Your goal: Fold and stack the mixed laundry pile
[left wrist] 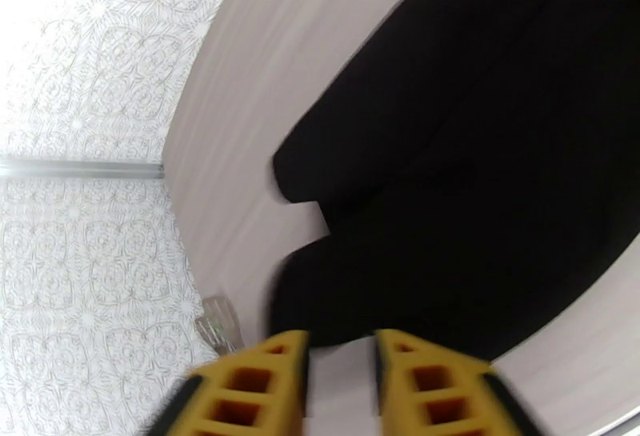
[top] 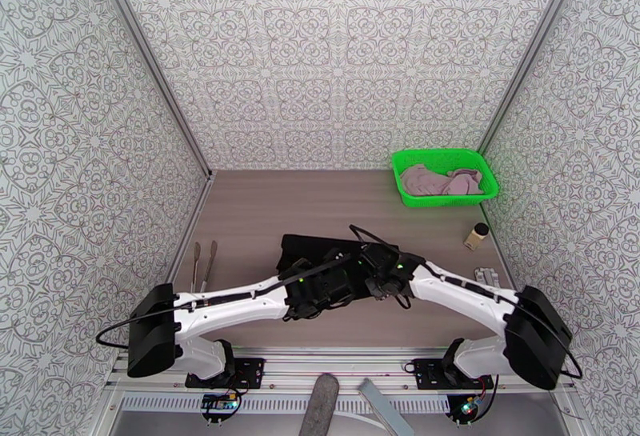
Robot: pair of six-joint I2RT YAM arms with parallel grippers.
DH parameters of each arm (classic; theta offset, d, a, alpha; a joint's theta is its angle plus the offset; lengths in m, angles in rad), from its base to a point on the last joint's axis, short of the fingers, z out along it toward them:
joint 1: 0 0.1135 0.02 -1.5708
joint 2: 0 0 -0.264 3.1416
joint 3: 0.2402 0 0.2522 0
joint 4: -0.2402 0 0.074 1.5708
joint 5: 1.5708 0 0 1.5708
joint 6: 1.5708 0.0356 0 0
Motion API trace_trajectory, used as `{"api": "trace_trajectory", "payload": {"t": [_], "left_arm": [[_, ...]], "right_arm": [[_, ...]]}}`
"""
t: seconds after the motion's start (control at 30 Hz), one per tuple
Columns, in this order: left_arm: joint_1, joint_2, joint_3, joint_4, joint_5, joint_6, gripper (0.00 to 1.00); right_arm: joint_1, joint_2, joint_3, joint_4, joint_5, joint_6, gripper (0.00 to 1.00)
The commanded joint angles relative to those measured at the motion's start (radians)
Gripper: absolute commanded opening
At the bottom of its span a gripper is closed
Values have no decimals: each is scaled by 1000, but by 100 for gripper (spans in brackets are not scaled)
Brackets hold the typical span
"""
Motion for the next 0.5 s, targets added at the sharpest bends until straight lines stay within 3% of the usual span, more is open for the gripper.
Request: {"api": "trace_trajectory", "payload": {"t": [0.0,0.1,0.23,0.33,0.47], "left_arm": [[-23,38,99,-323,-63,-185,46],[-27,41,143,-409,-91,-259,51],[7,-23,145,-305,-107,-226,56],[105,-121,77,-82,8,-116,55],[319,-272,-53,192,276,-84,47]], "right_arm": [[8,-94,-31,-53,-37,63,42],[7,-183,-47,-46,-32,91,50],[-18,-248,-39,-11,46,150,67],[-101,-221,-31,42,-5,181,73],[-238,-121,-15,83,-115,224,67]]}}
